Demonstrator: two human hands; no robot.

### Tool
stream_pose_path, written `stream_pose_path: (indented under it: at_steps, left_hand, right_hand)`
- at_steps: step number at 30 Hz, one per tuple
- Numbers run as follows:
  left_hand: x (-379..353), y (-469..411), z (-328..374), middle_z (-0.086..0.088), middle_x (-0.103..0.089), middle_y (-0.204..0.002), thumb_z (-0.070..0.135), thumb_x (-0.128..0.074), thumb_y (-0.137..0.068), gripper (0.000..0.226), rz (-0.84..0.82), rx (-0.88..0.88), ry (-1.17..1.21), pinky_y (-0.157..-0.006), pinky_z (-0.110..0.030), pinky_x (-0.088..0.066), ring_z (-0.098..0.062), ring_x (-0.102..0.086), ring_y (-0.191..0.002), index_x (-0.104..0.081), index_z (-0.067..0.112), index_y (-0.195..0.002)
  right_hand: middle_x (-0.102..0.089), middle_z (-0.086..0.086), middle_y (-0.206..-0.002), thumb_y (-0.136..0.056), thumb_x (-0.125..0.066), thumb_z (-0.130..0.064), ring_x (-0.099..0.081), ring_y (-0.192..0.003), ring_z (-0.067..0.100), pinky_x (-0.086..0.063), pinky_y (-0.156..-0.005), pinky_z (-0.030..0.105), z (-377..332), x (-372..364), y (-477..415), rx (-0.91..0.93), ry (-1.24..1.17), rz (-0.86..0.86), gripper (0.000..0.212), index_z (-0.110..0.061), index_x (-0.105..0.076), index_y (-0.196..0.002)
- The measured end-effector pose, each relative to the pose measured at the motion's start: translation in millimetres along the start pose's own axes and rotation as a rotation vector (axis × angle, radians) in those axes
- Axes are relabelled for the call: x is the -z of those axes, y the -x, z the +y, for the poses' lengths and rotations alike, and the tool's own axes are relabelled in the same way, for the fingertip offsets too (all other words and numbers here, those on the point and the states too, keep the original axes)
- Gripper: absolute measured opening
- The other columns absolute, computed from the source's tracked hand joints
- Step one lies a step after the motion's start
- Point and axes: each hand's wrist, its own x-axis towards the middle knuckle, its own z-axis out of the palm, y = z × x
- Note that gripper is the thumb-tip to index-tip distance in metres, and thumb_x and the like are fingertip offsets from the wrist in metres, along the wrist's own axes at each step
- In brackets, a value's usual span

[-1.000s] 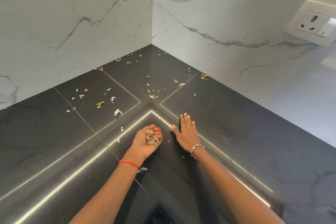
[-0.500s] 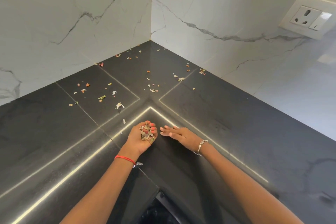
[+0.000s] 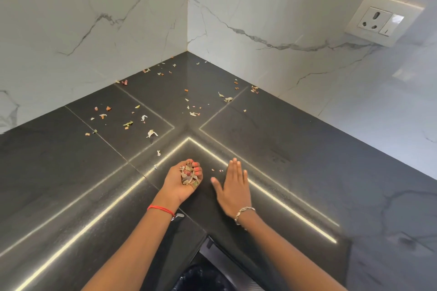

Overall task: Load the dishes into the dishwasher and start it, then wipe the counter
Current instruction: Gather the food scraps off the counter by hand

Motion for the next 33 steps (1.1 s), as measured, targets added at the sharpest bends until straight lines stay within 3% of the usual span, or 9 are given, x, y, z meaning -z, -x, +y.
stream_pose_path:
  at_steps: [6,11,15,17,20,23,25,30,33]
  left_hand:
    - [7.7,14.3,12.8,-0.004,-0.046,-0.052,0.007,-0.041,-0.081,0.014,0.024,-0.038,-0.007,-0.038,-0.017,-0.040,-0.012,-0.043,-0.039,-0.043,0.012,-0.069]
    - [14.3,18.4,15.9,-0.004,-0.047,-0.052,0.010,-0.035,-0.093,0.024,0.040,-0.026,0.019,-0.040,-0.017,-0.041,-0.012,-0.044,-0.040,-0.044,0.012,-0.070]
    - [17.6,22.2,10.1,-0.004,-0.046,-0.052,0.008,-0.041,-0.081,0.013,0.031,-0.032,0.018,-0.039,-0.016,-0.039,-0.012,-0.043,-0.039,-0.042,0.013,-0.069]
    - [18.9,24.9,7.1,-0.004,-0.046,-0.052,0.007,-0.042,-0.075,0.009,0.023,-0.028,0.021,-0.039,-0.015,-0.039,-0.012,-0.043,-0.039,-0.042,0.013,-0.068]
    - [20.6,29.5,2.9,-0.004,-0.046,-0.052,0.007,-0.043,-0.073,0.008,0.018,-0.026,0.028,-0.040,-0.015,-0.040,-0.013,-0.043,-0.038,-0.042,0.013,-0.067]
    - [22.6,34.0,-2.1,-0.004,-0.046,-0.053,0.007,-0.043,-0.074,0.010,0.009,-0.019,0.012,-0.039,-0.016,-0.040,-0.013,-0.044,-0.039,-0.043,0.012,-0.065]
    - [24.7,38.1,-6.8,-0.004,-0.046,-0.053,0.007,-0.044,-0.075,0.010,-0.002,-0.002,-0.010,-0.040,-0.016,-0.040,-0.013,-0.044,-0.040,-0.044,0.011,-0.065]
    - [32.1,54.7,-18.6,-0.004,-0.047,-0.054,0.008,-0.042,-0.085,0.019,0.003,0.052,-0.055,-0.042,-0.016,-0.042,-0.012,-0.044,-0.041,-0.045,0.012,-0.067]
    - [36.7,68.8,-29.7,-0.003,-0.047,-0.055,0.009,-0.044,-0.079,0.012,-0.024,0.110,-0.109,-0.042,-0.016,-0.040,-0.011,-0.043,-0.042,-0.043,0.013,-0.068]
  right_hand:
    - [0.009,0.006,-0.157,-0.101,-0.022,-0.040,0.010,-0.145,0.015,0.010,-0.115,0.027,-38.0,-8.8,-20.2,0.191,0.028,-0.091,0.063,-0.007,0.003,-0.148]
    - [-0.011,-0.004,-0.156,-0.103,-0.026,-0.026,-0.003,-0.144,0.004,0.005,-0.115,0.019,-18.6,3.2,-12.8,0.445,-0.120,-0.258,0.047,-0.015,-0.019,-0.148]
    - [-0.052,-0.004,-0.136,-0.095,-0.046,-0.028,-0.039,-0.133,0.006,-0.020,-0.117,0.030,6.4,23.0,-5.5,0.338,-0.606,-0.486,0.032,-0.021,-0.059,-0.123]
    - [-0.061,-0.005,-0.124,-0.088,-0.051,-0.032,-0.051,-0.123,0.007,-0.032,-0.112,0.033,12.2,36.0,-7.2,0.259,-0.800,-0.453,0.031,-0.022,-0.067,-0.112]
    - [-0.047,-0.008,-0.138,-0.099,-0.041,-0.020,-0.035,-0.133,0.002,-0.019,-0.116,0.026,12.1,40.2,-10.6,0.250,-0.613,-0.317,0.033,-0.017,-0.054,-0.130]
    - [-0.020,-0.008,-0.154,-0.102,-0.030,-0.022,-0.010,-0.140,0.000,-0.001,-0.117,0.021,4.9,27.3,-2.3,0.368,-0.221,-0.313,0.043,-0.018,-0.029,-0.145]
    - [-0.012,-0.006,-0.156,-0.103,-0.026,-0.023,-0.004,-0.142,0.001,0.004,-0.117,0.023,3.2,17.3,9.3,0.462,-0.074,-0.300,0.045,-0.018,-0.020,-0.148]
    - [-0.021,-0.008,-0.152,-0.103,-0.027,-0.018,-0.008,-0.139,-0.003,0.002,-0.115,0.017,11.6,11.5,50.1,0.545,-0.132,-0.325,0.043,-0.017,-0.028,-0.145]
    - [-0.040,-0.010,-0.142,-0.101,-0.032,-0.014,-0.027,-0.136,-0.001,-0.008,-0.116,0.017,20.5,15.3,69.1,0.435,-0.389,-0.399,0.037,-0.014,-0.046,-0.135]
